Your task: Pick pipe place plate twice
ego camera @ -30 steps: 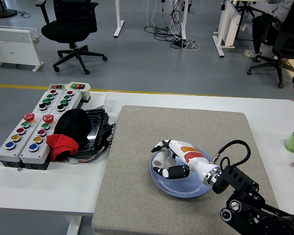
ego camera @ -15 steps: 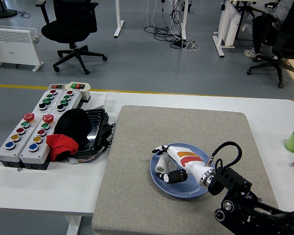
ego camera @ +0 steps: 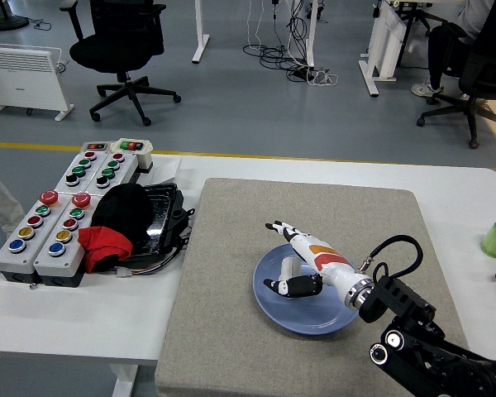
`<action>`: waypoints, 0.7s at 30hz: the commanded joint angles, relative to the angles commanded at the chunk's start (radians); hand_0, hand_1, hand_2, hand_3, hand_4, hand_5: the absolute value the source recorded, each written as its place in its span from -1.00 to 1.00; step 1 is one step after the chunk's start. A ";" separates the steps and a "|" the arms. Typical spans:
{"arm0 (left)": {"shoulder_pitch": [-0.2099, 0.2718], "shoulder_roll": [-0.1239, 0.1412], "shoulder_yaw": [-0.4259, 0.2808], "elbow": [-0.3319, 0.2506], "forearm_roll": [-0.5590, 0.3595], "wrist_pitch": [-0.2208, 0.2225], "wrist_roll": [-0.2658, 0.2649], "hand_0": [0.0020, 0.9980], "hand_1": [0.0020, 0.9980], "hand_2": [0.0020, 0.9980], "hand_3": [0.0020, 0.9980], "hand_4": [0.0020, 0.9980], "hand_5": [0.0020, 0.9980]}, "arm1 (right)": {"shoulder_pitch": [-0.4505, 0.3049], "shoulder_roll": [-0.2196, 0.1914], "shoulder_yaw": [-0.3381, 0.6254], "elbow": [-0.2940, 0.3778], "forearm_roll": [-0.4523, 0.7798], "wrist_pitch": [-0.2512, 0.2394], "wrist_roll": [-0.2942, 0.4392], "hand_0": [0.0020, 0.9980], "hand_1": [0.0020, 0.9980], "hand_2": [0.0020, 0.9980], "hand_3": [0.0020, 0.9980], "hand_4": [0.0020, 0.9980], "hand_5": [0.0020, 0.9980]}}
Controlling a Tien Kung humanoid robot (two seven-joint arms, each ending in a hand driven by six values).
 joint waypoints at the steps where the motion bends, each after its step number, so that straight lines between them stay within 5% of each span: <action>1: -0.001 0.000 -0.001 0.000 0.001 0.000 0.000 0.47 0.49 0.41 0.29 -0.20 1.00 | -0.011 -0.010 0.023 0.019 -0.002 -0.003 0.002 1.00 0.90 1.00 1.00 0.67 -0.11; 8: 0.000 0.002 0.002 0.000 -0.005 0.005 -0.001 0.47 0.49 0.40 0.29 -0.20 1.00 | -0.088 -0.100 0.180 0.165 -0.004 0.054 -0.022 1.00 0.88 1.00 1.00 0.65 -0.10; 21: 0.011 0.004 -0.009 0.000 0.020 0.011 0.000 0.46 0.49 0.40 0.29 -0.20 1.00 | -0.365 -0.379 0.419 0.525 -0.008 0.341 -0.075 0.98 0.82 1.00 0.97 0.63 -0.10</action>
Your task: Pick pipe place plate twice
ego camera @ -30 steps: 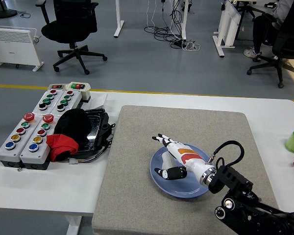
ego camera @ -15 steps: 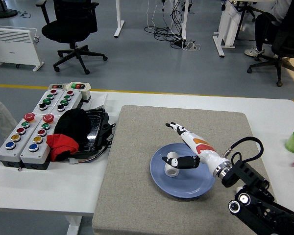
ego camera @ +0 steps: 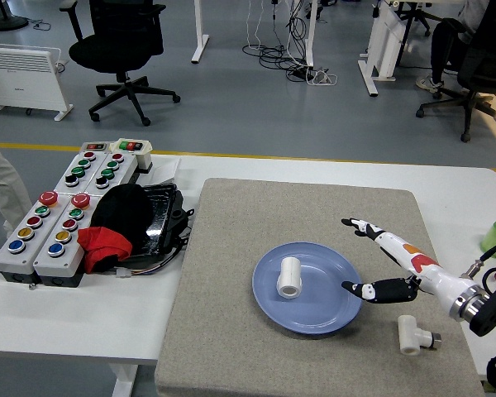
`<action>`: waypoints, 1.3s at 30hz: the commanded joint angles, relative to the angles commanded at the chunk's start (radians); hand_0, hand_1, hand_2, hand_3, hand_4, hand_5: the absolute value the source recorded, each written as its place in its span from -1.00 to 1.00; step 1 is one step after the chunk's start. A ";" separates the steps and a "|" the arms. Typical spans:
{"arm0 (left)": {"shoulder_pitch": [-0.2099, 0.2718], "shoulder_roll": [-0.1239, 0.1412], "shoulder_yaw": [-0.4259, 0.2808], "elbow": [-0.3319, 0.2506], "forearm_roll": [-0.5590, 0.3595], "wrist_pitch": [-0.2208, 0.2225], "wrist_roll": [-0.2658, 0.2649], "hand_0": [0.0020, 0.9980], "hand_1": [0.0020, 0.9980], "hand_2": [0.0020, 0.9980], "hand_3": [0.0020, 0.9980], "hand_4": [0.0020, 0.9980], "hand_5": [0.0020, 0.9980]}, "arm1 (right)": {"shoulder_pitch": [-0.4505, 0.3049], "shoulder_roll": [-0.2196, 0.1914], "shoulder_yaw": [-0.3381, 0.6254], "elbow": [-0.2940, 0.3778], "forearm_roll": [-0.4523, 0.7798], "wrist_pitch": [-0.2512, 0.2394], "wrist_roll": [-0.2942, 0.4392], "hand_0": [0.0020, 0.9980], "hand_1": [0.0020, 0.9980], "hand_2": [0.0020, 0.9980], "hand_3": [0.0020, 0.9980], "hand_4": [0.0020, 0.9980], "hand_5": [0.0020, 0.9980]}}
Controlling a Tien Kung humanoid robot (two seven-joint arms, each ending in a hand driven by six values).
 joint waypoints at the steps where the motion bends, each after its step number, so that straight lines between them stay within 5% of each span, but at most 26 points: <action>1: 0.001 0.000 0.000 0.000 0.000 0.001 0.000 0.46 0.49 0.40 0.29 -0.20 1.00 | -0.024 -0.008 0.008 0.015 -0.004 0.011 0.001 0.98 0.82 1.00 0.97 0.63 -0.10; 5: 0.005 -0.002 -0.004 0.000 0.008 0.003 -0.001 0.46 0.49 0.40 0.29 -0.20 1.00 | -0.136 -0.040 0.036 0.064 -0.062 0.051 0.029 0.98 0.82 1.00 0.97 0.63 -0.10; 11: 0.005 -0.002 -0.004 0.000 0.016 0.002 -0.001 0.46 0.49 0.40 0.29 -0.20 1.00 | -0.199 -0.032 0.039 0.021 -0.137 0.017 0.049 0.92 0.77 0.94 0.92 0.63 -0.13; 19: 0.000 -0.002 0.002 0.000 0.002 0.002 -0.002 0.45 0.48 0.40 0.29 -0.20 1.00 | -0.212 -0.016 0.055 -0.042 -0.190 -0.041 0.079 0.88 0.72 0.90 0.85 0.61 -0.20; 39: -0.007 -0.001 0.003 0.000 -0.002 0.004 -0.002 0.45 0.49 0.41 0.29 -0.20 1.00 | -0.235 -0.003 0.095 -0.098 -0.197 -0.037 0.072 0.70 0.59 0.74 0.74 0.59 -0.26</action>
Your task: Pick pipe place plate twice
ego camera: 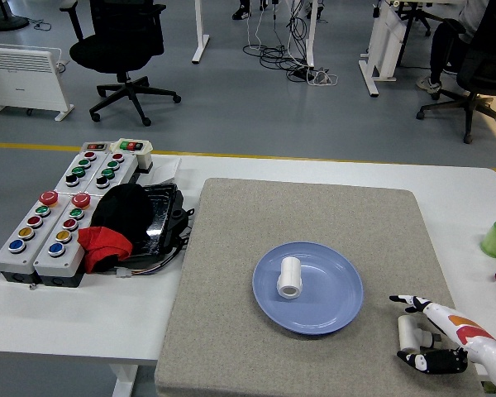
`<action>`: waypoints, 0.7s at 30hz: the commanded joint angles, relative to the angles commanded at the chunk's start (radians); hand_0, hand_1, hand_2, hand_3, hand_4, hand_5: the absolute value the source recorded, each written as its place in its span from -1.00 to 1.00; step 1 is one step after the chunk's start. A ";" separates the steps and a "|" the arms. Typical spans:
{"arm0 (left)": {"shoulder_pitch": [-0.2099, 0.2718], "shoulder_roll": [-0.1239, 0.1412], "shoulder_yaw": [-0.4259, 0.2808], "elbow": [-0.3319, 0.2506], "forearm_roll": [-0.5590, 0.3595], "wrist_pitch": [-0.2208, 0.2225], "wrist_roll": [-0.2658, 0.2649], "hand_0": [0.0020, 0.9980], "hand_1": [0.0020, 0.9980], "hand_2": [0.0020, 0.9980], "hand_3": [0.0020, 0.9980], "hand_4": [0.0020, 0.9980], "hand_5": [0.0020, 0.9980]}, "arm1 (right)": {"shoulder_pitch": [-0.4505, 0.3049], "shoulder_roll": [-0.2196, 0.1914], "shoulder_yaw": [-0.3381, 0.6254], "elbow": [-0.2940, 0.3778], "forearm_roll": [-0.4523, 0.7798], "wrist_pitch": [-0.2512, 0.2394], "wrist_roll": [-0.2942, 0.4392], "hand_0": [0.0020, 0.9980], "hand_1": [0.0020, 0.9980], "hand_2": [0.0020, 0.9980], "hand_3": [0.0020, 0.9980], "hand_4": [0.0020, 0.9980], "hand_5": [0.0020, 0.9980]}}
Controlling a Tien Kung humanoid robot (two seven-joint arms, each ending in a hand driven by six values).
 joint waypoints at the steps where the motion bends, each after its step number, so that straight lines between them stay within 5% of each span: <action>1: 0.000 0.000 0.000 0.000 0.000 0.000 0.000 0.45 0.49 0.41 0.29 -0.20 1.00 | 0.000 0.000 0.000 -0.001 0.000 -0.001 0.000 0.70 0.59 0.74 0.74 0.59 -0.26; 2: 0.000 0.000 0.000 0.000 0.000 0.001 0.000 0.45 0.49 0.41 0.29 -0.20 1.00 | 0.000 0.002 -0.001 -0.004 0.001 -0.001 -0.001 0.70 0.59 0.74 0.74 0.59 -0.26; 3: 0.000 0.000 0.000 0.000 0.001 0.001 -0.001 0.45 0.48 0.41 0.29 -0.20 1.00 | 0.001 0.003 -0.002 -0.007 0.001 -0.002 -0.001 0.46 0.46 0.54 0.67 0.56 -0.33; 8: -0.002 0.000 0.002 0.000 0.001 0.001 -0.001 0.45 0.48 0.41 0.29 -0.20 1.00 | 0.001 0.007 -0.005 -0.014 0.002 -0.012 0.002 0.46 0.46 0.54 0.67 0.56 -0.33; 9: -0.002 0.000 0.001 0.000 0.002 0.000 -0.001 0.45 0.48 0.41 0.29 -0.20 1.00 | 0.001 0.008 -0.005 -0.015 0.003 -0.015 0.003 0.21 0.33 0.39 0.59 0.54 -0.35; 14: -0.003 0.000 0.002 0.000 0.003 0.000 -0.001 0.45 0.48 0.41 0.29 -0.20 1.00 | 0.003 0.011 -0.003 -0.019 0.004 -0.017 0.005 0.21 0.33 0.39 0.59 0.54 -0.35; 15: -0.003 0.000 0.001 0.000 0.004 0.000 -0.001 0.45 0.48 0.41 0.29 -0.20 1.00 | 0.003 0.011 -0.002 -0.020 0.004 -0.015 0.004 0.04 0.24 0.33 0.54 0.51 -0.38; 20: -0.003 0.000 0.001 0.000 0.005 0.000 -0.001 0.45 0.48 0.41 0.29 -0.20 1.00 | 0.004 0.013 0.002 -0.022 0.002 -0.011 0.004 0.04 0.24 0.33 0.54 0.51 -0.38; 21: -0.003 0.000 0.001 0.000 0.005 0.000 -0.001 0.45 0.48 0.41 0.29 -0.20 1.00 | 0.004 0.013 0.002 -0.022 0.001 -0.011 0.004 -0.11 0.14 0.30 0.51 0.53 -0.37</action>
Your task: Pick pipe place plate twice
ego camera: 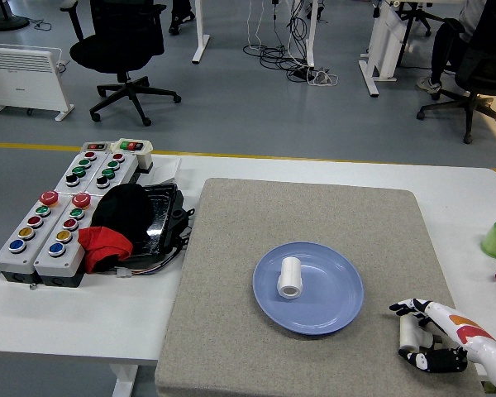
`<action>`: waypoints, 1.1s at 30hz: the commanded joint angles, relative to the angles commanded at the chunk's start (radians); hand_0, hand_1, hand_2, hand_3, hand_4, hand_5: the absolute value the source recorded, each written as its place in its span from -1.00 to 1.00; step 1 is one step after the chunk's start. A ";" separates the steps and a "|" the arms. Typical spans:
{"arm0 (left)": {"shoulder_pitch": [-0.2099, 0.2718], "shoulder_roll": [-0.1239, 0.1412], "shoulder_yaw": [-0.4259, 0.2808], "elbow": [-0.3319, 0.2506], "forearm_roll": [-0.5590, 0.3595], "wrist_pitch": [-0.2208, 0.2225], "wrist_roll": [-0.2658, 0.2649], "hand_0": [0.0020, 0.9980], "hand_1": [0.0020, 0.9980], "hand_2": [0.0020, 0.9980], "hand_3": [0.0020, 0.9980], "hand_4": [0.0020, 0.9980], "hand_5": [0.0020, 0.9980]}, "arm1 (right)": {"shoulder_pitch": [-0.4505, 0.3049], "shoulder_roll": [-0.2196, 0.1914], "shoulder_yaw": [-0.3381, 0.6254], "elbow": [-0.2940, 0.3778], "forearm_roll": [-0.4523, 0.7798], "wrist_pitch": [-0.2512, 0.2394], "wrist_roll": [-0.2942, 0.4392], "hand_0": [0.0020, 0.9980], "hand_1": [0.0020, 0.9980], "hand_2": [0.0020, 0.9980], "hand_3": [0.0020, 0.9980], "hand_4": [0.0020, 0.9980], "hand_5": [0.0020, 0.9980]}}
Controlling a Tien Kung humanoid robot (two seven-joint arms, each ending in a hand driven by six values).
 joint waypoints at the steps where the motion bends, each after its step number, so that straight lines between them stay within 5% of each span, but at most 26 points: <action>1: 0.000 0.000 0.000 0.000 0.000 0.000 0.000 0.45 0.48 0.41 0.29 -0.20 1.00 | 0.000 0.000 0.001 0.001 0.000 0.000 0.000 -0.11 0.14 0.30 0.51 0.53 -0.37; 22: -0.001 0.001 -0.001 0.000 0.006 -0.001 0.000 0.45 0.49 0.41 0.29 -0.20 1.00 | 0.067 0.015 -0.012 0.066 0.019 -0.013 0.003 -0.18 0.10 0.28 0.49 0.46 -0.45; 33: -0.002 0.001 0.001 0.000 0.003 -0.004 0.001 0.46 0.49 0.41 0.29 -0.20 1.00 | 0.226 0.116 -0.101 0.003 0.064 -0.022 0.005 -0.19 0.09 0.26 0.49 0.44 -0.48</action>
